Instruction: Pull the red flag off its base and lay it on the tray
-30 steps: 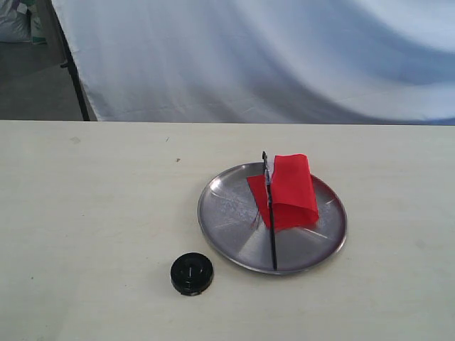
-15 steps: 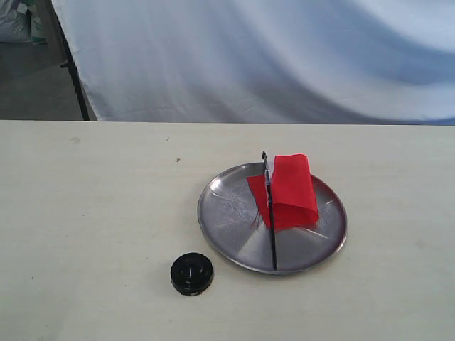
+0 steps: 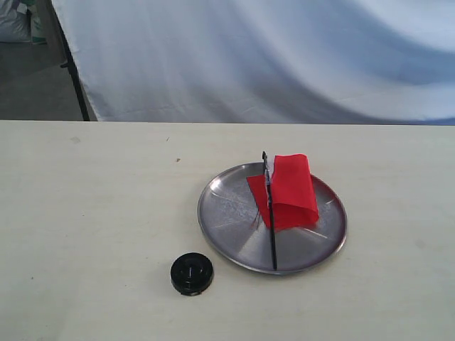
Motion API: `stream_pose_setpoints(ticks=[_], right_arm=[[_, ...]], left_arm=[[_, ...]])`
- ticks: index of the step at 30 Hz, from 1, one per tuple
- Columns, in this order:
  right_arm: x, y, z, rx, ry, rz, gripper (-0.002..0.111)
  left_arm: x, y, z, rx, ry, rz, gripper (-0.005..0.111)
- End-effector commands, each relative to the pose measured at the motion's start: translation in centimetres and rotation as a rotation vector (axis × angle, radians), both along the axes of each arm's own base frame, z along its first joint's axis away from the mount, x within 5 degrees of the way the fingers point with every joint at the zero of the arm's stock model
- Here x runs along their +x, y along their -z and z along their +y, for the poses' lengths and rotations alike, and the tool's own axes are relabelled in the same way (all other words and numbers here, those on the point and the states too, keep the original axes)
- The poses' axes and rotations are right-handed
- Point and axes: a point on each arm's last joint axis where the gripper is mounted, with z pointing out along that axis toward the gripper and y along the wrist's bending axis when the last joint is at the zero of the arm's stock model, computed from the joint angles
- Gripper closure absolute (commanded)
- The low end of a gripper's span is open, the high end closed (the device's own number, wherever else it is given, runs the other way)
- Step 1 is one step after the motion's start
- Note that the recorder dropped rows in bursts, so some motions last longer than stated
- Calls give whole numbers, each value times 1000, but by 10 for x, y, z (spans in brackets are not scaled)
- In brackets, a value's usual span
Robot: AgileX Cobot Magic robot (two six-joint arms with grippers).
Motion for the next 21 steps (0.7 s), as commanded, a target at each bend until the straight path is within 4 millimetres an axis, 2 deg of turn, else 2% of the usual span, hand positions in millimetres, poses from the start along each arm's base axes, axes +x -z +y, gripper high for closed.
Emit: stream_pose_setpoints(ticks=[1, 21], right_arm=[[0, 0, 0, -8, 1, -11, 108], [0, 0, 0, -8, 1, -11, 108]], left_arm=[[-1, -1, -2, 8, 25, -23, 107], [-2, -1, 0, -55, -2, -13, 107]])
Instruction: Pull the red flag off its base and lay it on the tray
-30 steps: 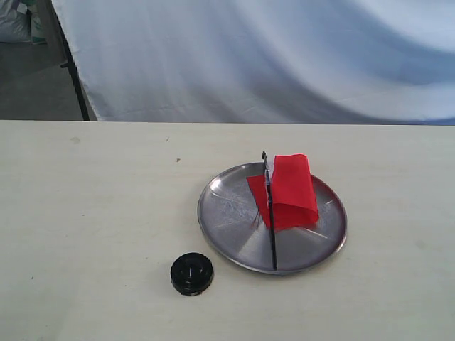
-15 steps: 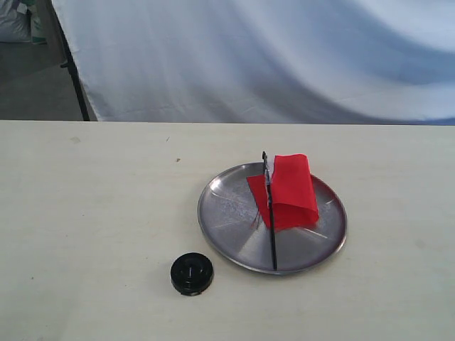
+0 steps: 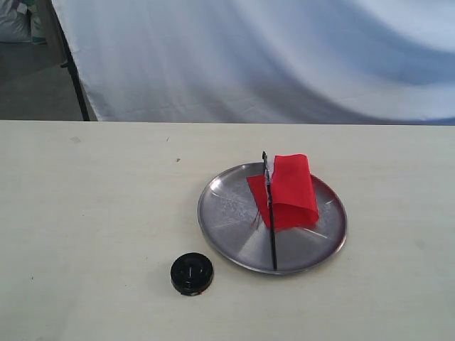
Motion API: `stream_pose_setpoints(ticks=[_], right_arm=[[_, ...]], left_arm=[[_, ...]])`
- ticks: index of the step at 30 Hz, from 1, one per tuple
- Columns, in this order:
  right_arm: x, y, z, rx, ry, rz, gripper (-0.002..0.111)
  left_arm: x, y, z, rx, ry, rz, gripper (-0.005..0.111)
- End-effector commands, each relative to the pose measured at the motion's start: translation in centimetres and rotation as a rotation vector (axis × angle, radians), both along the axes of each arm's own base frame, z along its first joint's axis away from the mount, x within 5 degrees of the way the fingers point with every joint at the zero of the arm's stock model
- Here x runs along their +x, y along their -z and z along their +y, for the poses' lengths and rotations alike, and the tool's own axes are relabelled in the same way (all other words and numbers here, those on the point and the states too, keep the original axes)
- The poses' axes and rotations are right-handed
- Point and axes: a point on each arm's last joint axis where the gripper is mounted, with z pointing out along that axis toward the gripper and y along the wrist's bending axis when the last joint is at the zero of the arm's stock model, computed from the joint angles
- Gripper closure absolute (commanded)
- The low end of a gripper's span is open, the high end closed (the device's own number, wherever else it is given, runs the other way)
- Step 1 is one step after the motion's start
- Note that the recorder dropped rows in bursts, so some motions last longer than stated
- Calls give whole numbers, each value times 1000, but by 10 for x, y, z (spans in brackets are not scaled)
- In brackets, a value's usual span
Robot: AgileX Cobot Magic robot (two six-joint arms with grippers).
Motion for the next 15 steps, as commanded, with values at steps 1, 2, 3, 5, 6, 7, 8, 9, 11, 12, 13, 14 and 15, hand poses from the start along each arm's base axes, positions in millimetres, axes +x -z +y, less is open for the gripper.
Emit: stream_pose_setpoints(ticks=[1, 2, 3, 5, 6, 7, 8, 9, 11, 12, 13, 14, 15], right_arm=[[0, 0, 0, -8, 1, -11, 108], [0, 0, 0, -8, 1, -11, 108], [0, 0, 0, -8, 1, -11, 108], [0, 0, 0, -8, 1, -11, 108], [0, 0, 0, -8, 1, -11, 108], [0, 0, 0, -8, 1, -11, 108], [0, 0, 0, -8, 1, -11, 108], [0, 0, 0, -8, 1, -11, 108], [0, 0, 0, -8, 1, -11, 108], [0, 0, 0, -8, 1, -11, 108], [0, 0, 0, -8, 1, -11, 108], [0, 0, 0, -8, 1, -11, 108], [0, 0, 0, -8, 1, -11, 108]], left_arm=[[-1, 0, 1, -8, -6, -18, 107], [-2, -1, 1, -10, -6, -25, 107], [-2, -1, 1, -10, -6, -33, 107], [-3, -2, 2, -10, -5, -54, 107], [-3, -2, 2, -7, -4, -55, 107], [-3, -2, 2, -5, -3, -56, 107], [-3, -2, 2, -2, -3, -56, 107], [-3, -2, 2, -2, -3, -55, 107], [-3, -2, 3, -1, -24, -55, 107], [-3, -2, 3, -1, -35, -55, 107], [-3, -2, 4, -2, -52, -52, 107], [-2, -2, 5, -5, -72, -51, 107], [-2, -2, 6, -5, -94, -51, 107]])
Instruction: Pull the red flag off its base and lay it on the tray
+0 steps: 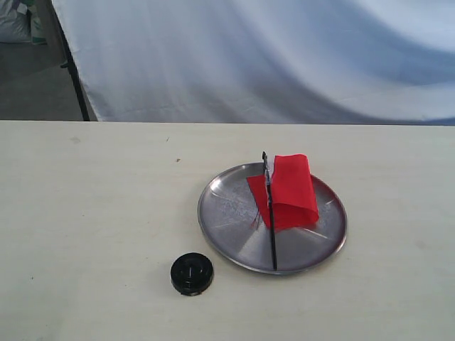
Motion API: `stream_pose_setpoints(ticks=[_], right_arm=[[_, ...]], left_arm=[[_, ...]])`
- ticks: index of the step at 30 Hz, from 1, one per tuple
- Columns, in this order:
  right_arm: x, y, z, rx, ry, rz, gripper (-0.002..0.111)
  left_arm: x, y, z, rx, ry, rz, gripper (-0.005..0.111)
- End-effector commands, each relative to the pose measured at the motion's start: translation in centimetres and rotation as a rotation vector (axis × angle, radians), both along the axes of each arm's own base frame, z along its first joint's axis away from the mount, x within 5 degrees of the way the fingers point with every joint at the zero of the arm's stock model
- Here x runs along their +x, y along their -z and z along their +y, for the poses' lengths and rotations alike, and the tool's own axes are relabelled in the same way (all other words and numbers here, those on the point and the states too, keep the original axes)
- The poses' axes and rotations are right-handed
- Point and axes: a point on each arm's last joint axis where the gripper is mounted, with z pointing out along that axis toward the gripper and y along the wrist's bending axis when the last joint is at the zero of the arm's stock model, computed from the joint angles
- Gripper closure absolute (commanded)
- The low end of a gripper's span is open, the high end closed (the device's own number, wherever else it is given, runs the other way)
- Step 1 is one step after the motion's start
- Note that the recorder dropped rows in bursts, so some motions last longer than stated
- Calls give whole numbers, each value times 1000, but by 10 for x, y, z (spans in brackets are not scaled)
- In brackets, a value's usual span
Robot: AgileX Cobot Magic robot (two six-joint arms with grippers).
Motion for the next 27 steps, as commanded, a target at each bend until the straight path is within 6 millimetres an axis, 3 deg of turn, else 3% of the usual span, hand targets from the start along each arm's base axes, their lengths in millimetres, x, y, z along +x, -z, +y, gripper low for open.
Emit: stream_pose_setpoints(ticks=[1, 8, 27], right_arm=[[0, 0, 0, -8, 1, -11, 108], [0, 0, 0, -8, 1, -11, 108], [0, 0, 0, -8, 1, -11, 108]], left_arm=[[1, 1, 4, -4, -79, 0, 107], [2, 1, 9, -4, -166, 0, 107], [1, 1, 8, -9, -163, 9, 107]])
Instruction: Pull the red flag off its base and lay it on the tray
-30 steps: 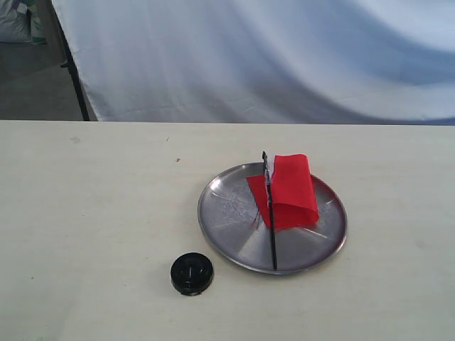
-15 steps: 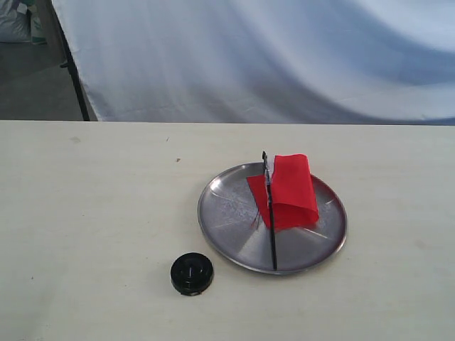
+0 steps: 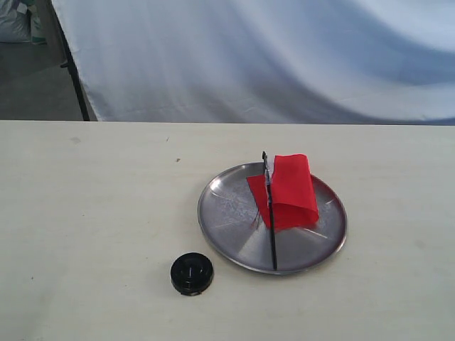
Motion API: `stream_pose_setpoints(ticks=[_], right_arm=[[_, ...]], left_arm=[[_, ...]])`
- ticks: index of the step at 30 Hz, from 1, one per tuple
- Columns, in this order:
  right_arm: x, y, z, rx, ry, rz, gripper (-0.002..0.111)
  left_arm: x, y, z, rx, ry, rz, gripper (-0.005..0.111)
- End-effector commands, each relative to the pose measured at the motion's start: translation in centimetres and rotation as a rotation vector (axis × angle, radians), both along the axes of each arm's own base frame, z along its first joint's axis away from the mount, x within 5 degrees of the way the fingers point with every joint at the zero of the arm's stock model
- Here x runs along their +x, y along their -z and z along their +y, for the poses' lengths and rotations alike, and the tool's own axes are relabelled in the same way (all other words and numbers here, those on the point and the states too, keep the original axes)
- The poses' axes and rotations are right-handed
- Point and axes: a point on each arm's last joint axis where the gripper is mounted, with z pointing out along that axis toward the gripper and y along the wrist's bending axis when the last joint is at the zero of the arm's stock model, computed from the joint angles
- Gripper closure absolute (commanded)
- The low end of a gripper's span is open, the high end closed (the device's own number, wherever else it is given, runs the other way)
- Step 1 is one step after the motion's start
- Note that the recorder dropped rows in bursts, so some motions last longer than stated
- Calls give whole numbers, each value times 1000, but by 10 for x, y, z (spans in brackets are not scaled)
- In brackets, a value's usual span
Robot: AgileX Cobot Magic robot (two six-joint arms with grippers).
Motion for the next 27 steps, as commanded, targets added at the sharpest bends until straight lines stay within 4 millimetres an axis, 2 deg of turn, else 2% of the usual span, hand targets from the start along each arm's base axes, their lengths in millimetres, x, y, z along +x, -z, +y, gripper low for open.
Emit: stream_pose_setpoints(ticks=[1, 22, 27], right_arm=[[0, 0, 0, -8, 1, -11, 108], [0, 0, 0, -8, 1, -11, 108], [0, 0, 0, -8, 1, -11, 108]], left_arm=[[0, 1, 0, -9, 1, 0, 107], [0, 0, 0, -18, -1, -1, 107], [0, 0, 4, -18, -76, -1, 107]])
